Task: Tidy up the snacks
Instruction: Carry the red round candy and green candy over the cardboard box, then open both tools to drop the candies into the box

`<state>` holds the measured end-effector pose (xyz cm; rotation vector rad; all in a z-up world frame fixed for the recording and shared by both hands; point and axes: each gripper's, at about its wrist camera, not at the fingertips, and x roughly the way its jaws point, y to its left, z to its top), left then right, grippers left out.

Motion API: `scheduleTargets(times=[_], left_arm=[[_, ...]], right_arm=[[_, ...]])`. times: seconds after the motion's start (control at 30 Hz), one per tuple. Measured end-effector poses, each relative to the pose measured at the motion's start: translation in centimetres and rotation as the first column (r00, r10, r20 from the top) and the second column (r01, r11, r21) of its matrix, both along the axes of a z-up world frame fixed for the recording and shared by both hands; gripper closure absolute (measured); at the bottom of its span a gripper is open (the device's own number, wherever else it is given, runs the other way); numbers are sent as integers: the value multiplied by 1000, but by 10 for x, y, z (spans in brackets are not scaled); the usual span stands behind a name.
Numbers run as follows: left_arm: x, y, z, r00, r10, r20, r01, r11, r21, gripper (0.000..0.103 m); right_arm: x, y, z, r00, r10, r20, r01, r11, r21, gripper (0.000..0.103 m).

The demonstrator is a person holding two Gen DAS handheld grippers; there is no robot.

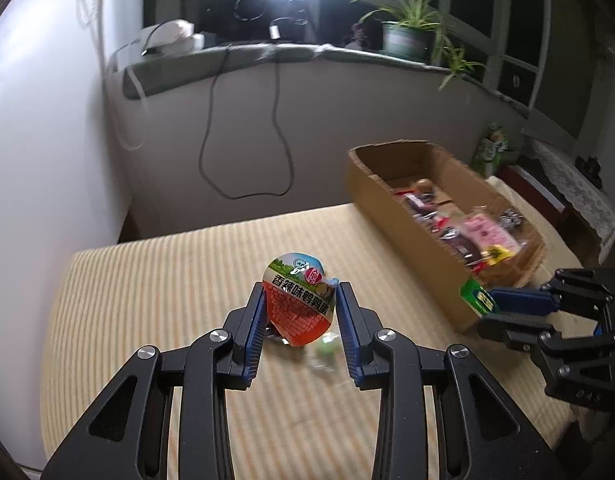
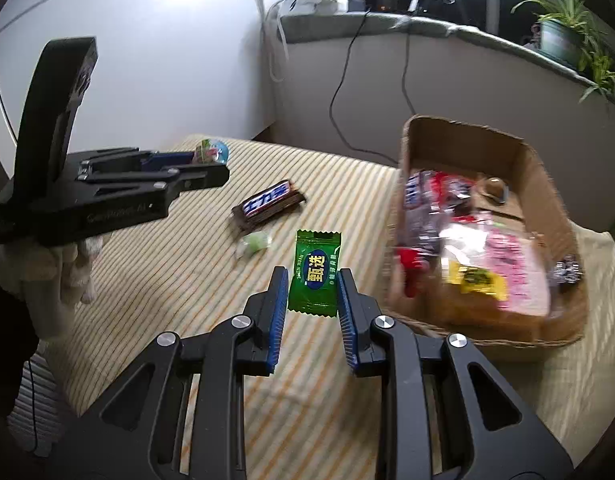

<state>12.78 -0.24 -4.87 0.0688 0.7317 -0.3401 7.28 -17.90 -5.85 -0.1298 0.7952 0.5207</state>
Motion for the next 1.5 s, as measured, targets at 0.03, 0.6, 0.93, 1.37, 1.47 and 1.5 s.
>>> scheduleTargets(times=[0.03,0.6,0.93,1.37,1.47,1.5], left_arm=[[-1,-5,3,1000,-9,6,9,1000,0,71],[16,-80,21,994,-102,35,102,995,1,71],[49,-116,20,991,-132,20,132,991,-6,71],[80,-153,13,984,-176,-7,176,984,-2,71],[81,-157,12,983,-181,-12,181,983,0,71],[82,-158,11,983,-183,-14,183,983,1,70]], right_arm=[[0,-4,2,1000,-5,4,5,1000,3,77],[21,-96,23,990,-133,54,131,991,31,77],[44,-129,19,984,-170,50,169,985,31,77],[63,-141,5,983,-180,26,180,983,33,77],[66,-141,2,984,-180,18,179,983,32,77],[67,-141,1,984,-180,15,179,983,32,77]])
